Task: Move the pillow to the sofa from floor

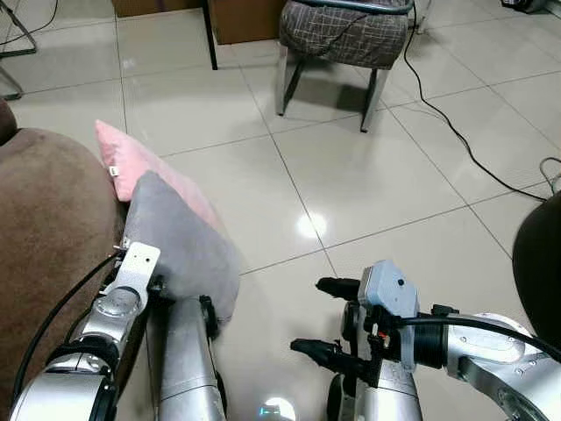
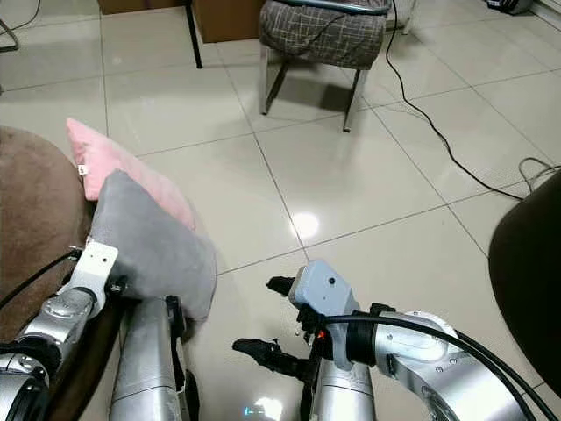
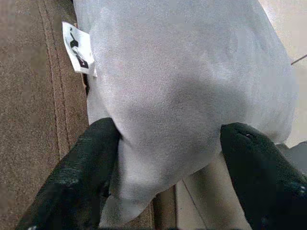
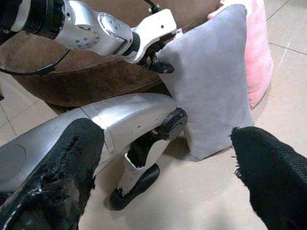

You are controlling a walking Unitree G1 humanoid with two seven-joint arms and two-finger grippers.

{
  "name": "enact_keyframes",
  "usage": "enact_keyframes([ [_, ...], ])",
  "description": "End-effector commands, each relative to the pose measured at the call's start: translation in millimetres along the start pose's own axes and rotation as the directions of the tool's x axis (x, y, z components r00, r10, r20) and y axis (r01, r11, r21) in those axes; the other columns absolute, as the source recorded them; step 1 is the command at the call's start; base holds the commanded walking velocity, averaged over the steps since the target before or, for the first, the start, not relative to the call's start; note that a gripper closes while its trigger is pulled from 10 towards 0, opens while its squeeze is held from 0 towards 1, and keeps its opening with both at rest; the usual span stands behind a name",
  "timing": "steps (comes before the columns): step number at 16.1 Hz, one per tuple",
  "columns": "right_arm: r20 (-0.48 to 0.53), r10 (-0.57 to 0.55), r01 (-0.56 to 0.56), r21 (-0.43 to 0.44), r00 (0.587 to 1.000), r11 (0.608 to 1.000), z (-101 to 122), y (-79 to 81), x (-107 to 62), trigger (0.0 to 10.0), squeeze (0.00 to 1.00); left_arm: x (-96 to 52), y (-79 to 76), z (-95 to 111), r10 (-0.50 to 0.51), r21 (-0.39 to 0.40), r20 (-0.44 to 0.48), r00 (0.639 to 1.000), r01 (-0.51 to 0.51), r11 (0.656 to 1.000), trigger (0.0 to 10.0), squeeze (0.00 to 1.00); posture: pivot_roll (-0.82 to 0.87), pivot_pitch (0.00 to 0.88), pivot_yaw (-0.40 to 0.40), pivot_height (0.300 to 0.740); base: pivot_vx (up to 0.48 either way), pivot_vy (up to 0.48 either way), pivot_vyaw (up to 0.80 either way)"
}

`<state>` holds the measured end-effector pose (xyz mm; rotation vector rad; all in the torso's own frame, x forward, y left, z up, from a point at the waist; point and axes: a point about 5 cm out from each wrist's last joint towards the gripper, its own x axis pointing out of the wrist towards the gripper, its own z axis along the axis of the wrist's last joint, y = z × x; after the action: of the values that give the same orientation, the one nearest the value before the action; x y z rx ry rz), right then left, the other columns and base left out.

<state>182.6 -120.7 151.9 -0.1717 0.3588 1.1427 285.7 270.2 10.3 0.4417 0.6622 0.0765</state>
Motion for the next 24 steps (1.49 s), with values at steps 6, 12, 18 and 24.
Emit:
enact_keyframes([
  [6, -0.028, -0.005, 0.005, -0.004, 1.0, 1.0, -3.2, 3.6, 1.0, 10.0, 0.0, -1.6, -4.5, -9.6, -0.03, 0.001, -0.026, 0.999, 0.03, 1.0, 0.0, 0.0, -0.08, 0.16, 0.008, 0.515, 0.0, 0.0, 0.0],
  [12, -0.044, -0.027, 0.026, -0.01, 0.999, 1.0, -8.6, 5.1, -1.9, 10.0, 0.0, -2.0, -9.6, -11.4, -0.043, -0.008, -0.023, 0.999, 0.042, 0.999, 0.0, 0.0, -0.1, 0.13, 0.021, 0.515, 0.0, 0.0, 0.0],
  [18, -0.043, -0.036, 0.036, -0.012, 0.998, 0.999, -10.7, 4.8, -0.4, 10.0, 0.0, -2.1, -13.4, -12.4, -0.058, -0.008, -0.026, 0.998, 0.058, 0.998, 0.0, 0.0, -0.1, 0.115, 0.03, 0.515, 0.0, 0.0, 0.0],
  [24, -0.032, -0.148, 0.148, -0.006, 0.989, 0.989, -15.2, -2.0, 1.3, 10.0, 0.0, -2.6, -19.3, -13.0, -0.086, -0.027, -0.013, 0.996, 0.086, 0.996, 0.0, 0.0, -0.1, 0.09, 0.032, 0.515, 0.0, 0.0, 0.0],
])
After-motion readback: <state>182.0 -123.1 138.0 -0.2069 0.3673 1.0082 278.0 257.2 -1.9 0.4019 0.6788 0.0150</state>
